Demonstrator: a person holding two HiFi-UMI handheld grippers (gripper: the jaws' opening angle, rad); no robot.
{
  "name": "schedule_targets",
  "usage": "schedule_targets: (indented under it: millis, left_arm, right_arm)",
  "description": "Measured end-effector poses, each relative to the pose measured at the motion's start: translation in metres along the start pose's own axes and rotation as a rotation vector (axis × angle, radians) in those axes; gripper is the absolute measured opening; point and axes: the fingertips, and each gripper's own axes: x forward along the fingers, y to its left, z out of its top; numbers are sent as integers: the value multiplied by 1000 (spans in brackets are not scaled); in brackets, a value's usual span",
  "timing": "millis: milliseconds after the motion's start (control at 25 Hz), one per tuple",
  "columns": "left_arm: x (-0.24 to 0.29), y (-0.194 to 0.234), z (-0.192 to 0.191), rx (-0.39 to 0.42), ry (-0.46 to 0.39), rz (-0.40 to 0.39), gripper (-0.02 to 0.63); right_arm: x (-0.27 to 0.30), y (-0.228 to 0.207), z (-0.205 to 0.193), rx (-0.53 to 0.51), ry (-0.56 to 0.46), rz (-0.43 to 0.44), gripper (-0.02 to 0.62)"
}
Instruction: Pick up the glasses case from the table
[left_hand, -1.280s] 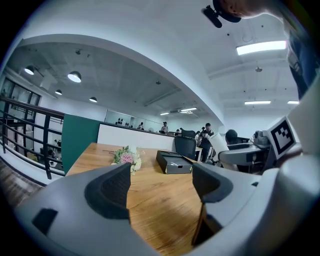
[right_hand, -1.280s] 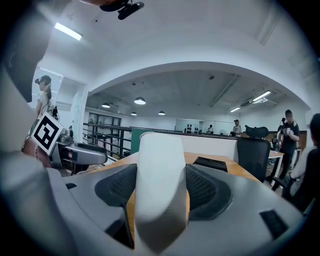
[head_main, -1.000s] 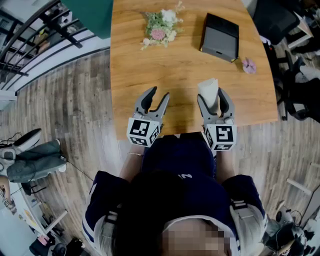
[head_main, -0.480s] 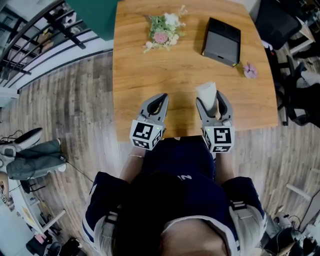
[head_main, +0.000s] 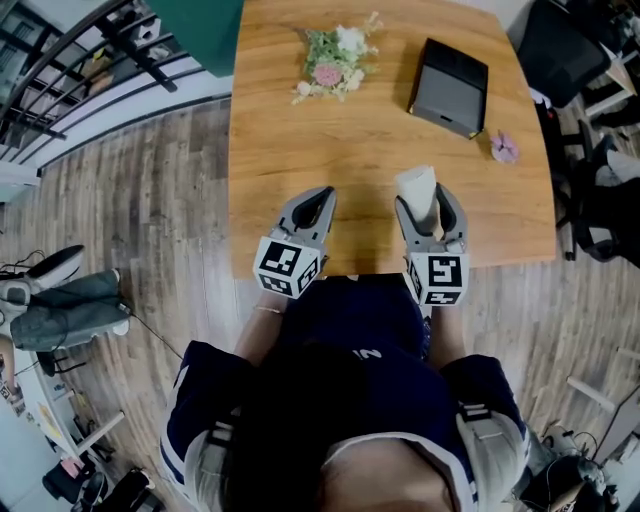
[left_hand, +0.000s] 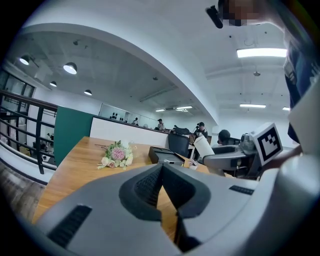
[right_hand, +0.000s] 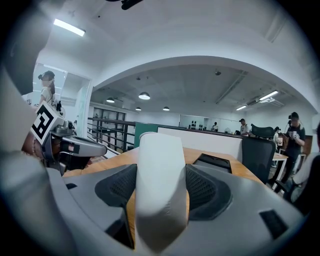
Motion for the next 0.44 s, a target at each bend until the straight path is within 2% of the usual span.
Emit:
schedule_targets:
  millis: [200, 440]
  left_arm:
    - [-2, 4, 2, 0, -7, 14, 2]
    - [0, 6, 1, 11, -2, 19, 3]
  right_arm:
    - [0, 4, -8, -7, 35, 4, 313]
    - [5, -1, -3, -17, 24, 3, 313]
